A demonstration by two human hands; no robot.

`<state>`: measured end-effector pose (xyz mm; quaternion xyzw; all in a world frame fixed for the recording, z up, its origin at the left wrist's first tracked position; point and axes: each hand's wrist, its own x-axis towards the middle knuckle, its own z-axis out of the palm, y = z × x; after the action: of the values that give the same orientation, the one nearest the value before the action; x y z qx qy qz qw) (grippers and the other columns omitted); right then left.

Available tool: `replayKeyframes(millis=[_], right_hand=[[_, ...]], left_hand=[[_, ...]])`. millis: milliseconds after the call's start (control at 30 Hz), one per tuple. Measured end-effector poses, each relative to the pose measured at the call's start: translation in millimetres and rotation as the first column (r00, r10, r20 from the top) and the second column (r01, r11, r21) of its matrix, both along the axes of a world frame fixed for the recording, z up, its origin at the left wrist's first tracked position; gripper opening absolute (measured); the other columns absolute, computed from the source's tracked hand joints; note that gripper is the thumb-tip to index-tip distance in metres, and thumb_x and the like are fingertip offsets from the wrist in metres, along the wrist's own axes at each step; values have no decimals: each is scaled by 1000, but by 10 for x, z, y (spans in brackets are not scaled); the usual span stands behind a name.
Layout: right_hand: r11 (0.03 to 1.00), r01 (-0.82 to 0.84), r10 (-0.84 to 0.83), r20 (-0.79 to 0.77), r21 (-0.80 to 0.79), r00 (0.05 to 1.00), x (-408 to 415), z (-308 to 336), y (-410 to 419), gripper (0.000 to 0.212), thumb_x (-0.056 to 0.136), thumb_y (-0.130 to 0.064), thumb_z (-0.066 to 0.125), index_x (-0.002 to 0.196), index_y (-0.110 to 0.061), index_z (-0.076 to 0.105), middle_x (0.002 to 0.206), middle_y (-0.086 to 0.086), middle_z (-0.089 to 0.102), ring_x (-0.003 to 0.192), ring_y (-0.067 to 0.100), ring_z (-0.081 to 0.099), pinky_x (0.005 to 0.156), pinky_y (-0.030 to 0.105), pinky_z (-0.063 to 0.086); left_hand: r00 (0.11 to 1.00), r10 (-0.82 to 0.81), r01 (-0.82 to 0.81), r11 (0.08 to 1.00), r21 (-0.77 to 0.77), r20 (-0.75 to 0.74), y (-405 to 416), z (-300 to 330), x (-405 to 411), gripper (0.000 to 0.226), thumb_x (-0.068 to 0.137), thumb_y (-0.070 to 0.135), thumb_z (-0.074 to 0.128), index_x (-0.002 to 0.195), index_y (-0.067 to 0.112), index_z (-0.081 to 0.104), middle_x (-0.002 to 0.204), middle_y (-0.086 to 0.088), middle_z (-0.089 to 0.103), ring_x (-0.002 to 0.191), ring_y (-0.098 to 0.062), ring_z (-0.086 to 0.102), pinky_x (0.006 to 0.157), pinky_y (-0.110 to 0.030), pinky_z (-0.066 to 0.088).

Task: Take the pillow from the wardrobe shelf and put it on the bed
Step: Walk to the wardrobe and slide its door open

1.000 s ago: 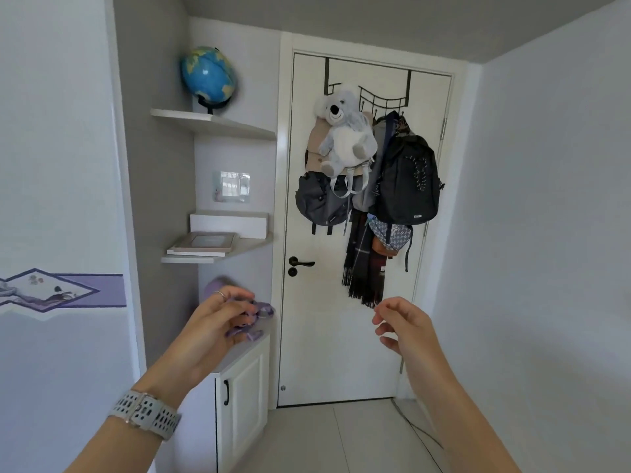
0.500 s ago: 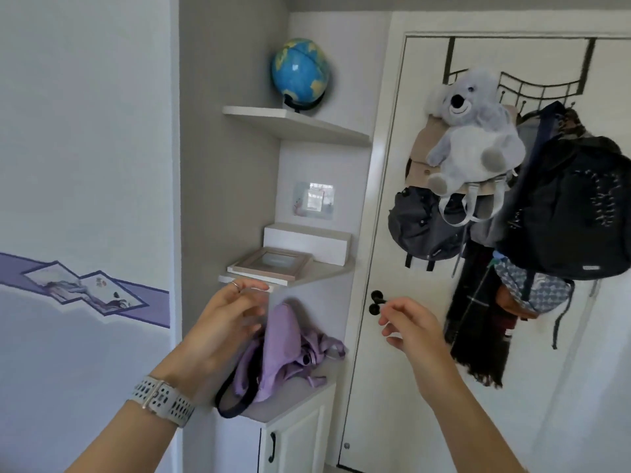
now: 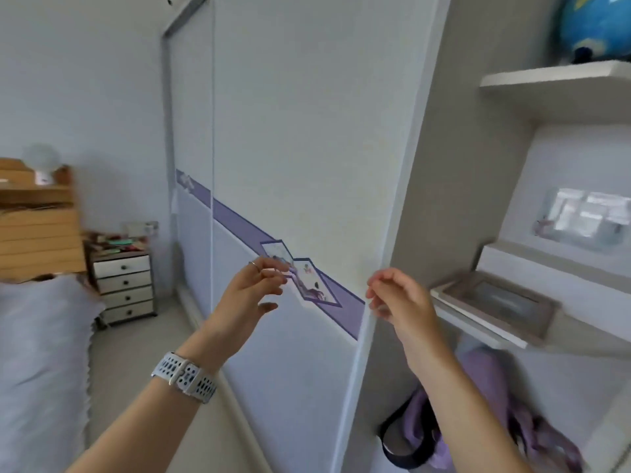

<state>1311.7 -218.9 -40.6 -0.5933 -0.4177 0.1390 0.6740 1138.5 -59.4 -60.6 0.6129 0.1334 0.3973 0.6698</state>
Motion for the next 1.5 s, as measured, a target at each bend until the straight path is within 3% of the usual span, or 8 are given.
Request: replayKeyframes(millis=[333, 633, 800, 1033, 1167, 1267, 1367, 1500], right_hand=[[944, -330, 330, 8, -1, 944, -450, -66, 1970, 17, 91, -9, 56, 77, -16, 63, 67, -7, 64, 61, 7, 56, 60, 17, 48], [878, -478, 478, 36, 10, 878, -473, -114, 3485, 10, 83, -20, 55, 80, -17, 64, 69, -8, 64, 65, 7, 58, 63, 17, 49], [914, -401, 400, 28, 54, 916, -80, 49, 4121, 23, 93, -1, 51, 80, -14, 64, 69, -7, 64, 64, 9, 57, 63, 17, 48], [985, -141, 112, 260, 95, 959, 425, 257, 4340, 11, 84, -22, 54, 79, -26, 63, 73, -16, 64, 73, 12, 60, 68, 33, 50], [990, 61, -106, 377, 128, 920, 753, 343, 4210, 14, 89, -16, 56, 82, -27, 61, 78, -20, 62, 70, 2, 55, 63, 21, 48], [940, 294, -340, 465, 171, 817, 910, 416, 4025, 11, 88, -12, 55, 85, -21, 61, 77, -14, 61, 70, 5, 55, 60, 17, 44], [804, 543, -575, 554, 243, 602, 945, 516, 3810, 9, 83, -4, 57, 88, -9, 64, 80, -2, 63, 70, 14, 58, 63, 34, 50], [465, 797, -698, 713, 384, 64, 795, 501, 3540, 28, 78, 0, 58, 104, -5, 65, 107, 9, 63, 91, 23, 60, 67, 36, 50]], left_hand=[[941, 335, -330, 941, 72, -54, 1302, 5, -883, 17, 79, 20, 63, 88, 32, 70, 80, 8, 63, 75, -9, 56, 72, -32, 40], [879, 468, -452, 878, 155, -86, 2479, -13, -886, 16, 90, 10, 59, 106, 13, 60, 88, 0, 55, 85, -16, 51, 80, -35, 41], [888, 445, -407, 878, 252, -114, 3145, 190, -361, 21, 96, -1, 53, 104, 15, 62, 94, -6, 55, 91, -24, 50, 82, -40, 40], [937, 314, -203, 846, 493, -153, 3729, 624, 554, 25, 81, 25, 56, 104, 28, 64, 104, 2, 64, 88, -5, 58, 81, -25, 46], [983, 160, -81, 825, 559, -94, 3853, 740, 1230, 21, 82, 23, 56, 101, 29, 63, 109, -1, 65, 91, -4, 58, 76, -17, 45], [997, 6, 43, 773, 633, -75, 3844, 739, 1743, 20, 83, 23, 56, 102, 30, 60, 114, 3, 64, 104, -10, 57, 83, -27, 47], [996, -85, 78, 617, 783, -32, 3735, 804, 2087, 30, 82, 24, 57, 111, 32, 56, 122, 13, 57, 118, -4, 48, 94, -27, 41], [987, -101, -101, 215, 971, 125, 3501, 851, 2395, 53, 87, 36, 53, 135, 13, 55, 146, -11, 47, 133, -30, 41, 106, -40, 29]])
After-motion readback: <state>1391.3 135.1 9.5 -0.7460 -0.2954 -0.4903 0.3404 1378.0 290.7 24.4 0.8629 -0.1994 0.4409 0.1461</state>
